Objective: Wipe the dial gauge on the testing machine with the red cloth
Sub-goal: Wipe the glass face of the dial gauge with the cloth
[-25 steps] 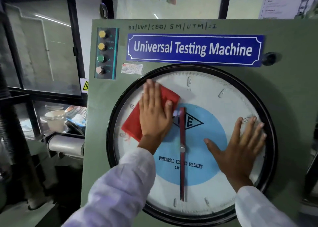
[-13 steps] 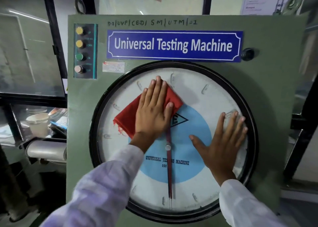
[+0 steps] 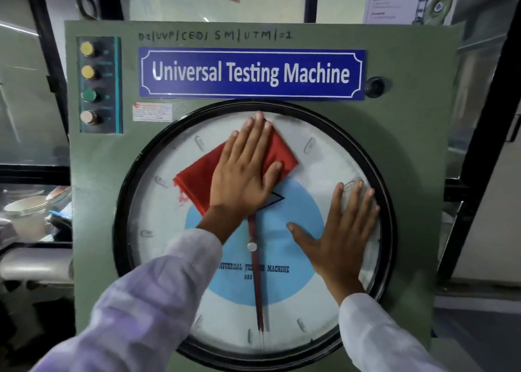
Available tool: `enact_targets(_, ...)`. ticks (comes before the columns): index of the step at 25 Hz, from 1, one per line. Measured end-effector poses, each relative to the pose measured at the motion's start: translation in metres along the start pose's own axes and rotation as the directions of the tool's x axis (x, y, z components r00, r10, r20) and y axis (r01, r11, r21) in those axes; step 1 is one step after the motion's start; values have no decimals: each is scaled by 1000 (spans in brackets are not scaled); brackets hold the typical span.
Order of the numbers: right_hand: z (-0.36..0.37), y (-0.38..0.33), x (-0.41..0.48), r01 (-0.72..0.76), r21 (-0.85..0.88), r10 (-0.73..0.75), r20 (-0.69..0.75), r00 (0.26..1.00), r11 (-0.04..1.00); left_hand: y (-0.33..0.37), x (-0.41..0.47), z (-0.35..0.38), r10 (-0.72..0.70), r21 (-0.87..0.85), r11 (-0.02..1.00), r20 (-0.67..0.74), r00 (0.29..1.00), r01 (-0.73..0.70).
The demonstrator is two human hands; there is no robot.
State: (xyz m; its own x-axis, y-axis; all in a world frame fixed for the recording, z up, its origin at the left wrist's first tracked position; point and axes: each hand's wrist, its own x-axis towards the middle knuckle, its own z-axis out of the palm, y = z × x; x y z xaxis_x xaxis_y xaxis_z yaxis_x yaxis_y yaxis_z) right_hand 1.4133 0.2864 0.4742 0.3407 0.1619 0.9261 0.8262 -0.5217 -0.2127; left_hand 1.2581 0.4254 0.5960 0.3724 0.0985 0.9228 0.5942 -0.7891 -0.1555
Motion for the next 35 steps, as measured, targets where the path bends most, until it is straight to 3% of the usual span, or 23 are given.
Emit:
enact_targets(1, 1, 0, 1, 6, -2, -6, -8, 1000, 1000, 18, 5, 4, -148, -18, 989, -36, 988, 148)
enact_targets(2, 2, 1, 1, 9, -8, -9, -8, 1000, 1000, 37, 7, 8, -183, -25, 983, -33, 983, 183)
enact_targets(4, -1, 1, -1, 6, -24, -5, 7, 1000, 1000, 57, 0, 13, 71, -67, 995, 45, 996, -68)
enact_targets(5, -3, 0, -1, 5, -33, -4, 21, 1000, 999, 51, -1, 12, 255, -119, 962, 79, 964, -244)
enact_targets(7, -5, 1, -1, 4, -34, -3, 36, 999, 999, 20, 9, 1, 548, -213, 826, 91, 831, -521)
enact_targets(9, -5, 1, -1, 11, -16, -11, 8, 1000, 1000, -12, 30, -6, 683, -203, 729, 143, 716, -654)
enact_targets(10, -3, 0, -1, 13, -13, -13, -4, 1000, 1000, -25, 39, -9, 682, -144, 732, 164, 713, -666)
enact_targets(12, -2, 1, -1, 14, -11, -14, -10, 1000, 1000, -39, 46, -13, 555, -30, 830, 149, 819, -557)
enact_targets(14, -1, 2, -1, 10, -10, -10, -5, 1000, 1000, -44, 45, -17, 354, 34, 933, 79, 932, -357)
enact_targets(17, -4, 1, 0, -2, 9, 1, 17, 1000, 1000, -60, 32, -23, 29, 112, 993, -38, 999, -24)
enact_targets(20, -6, -1, 0, 6, 20, -6, -1, 1000, 1000, -96, 10, -30, -255, 97, 954, -244, 936, 285)
enact_targets(22, -5, 1, 0, 3, 13, -3, -12, 1000, 1000, -110, 3, -35, -474, -16, 865, -356, 805, 502)
enact_targets(24, -4, 1, 1, 1, 5, -1, -9, 1000, 1000, -101, 13, -33, -661, -41, 722, -335, 672, 690)
enact_targets(26, -4, 0, 0, -2, -4, 2, -2, 1000, 1000, -76, 28, -27, -687, 21, 699, -258, 679, 715)
enact_targets(29, -5, -1, 0, -17, -18, 18, 27, 999, 1000, -40, 51, -22, -568, 31, 812, -188, 801, 583)
enact_targets(31, -5, -2, -1, -15, -30, 16, 32, 999, 999, -17, 67, -18, -414, 19, 907, -137, 900, 420)
enact_targets(33, -4, -1, -2, 4, -39, -4, 2, 1000, 999, 16, 81, -10, -125, 22, 992, -76, 989, 127)
enact_targets(35, -3, -1, -3, 10, -36, -10, -17, 1000, 999, 49, 92, -2, 202, -23, 979, -55, 978, -204)
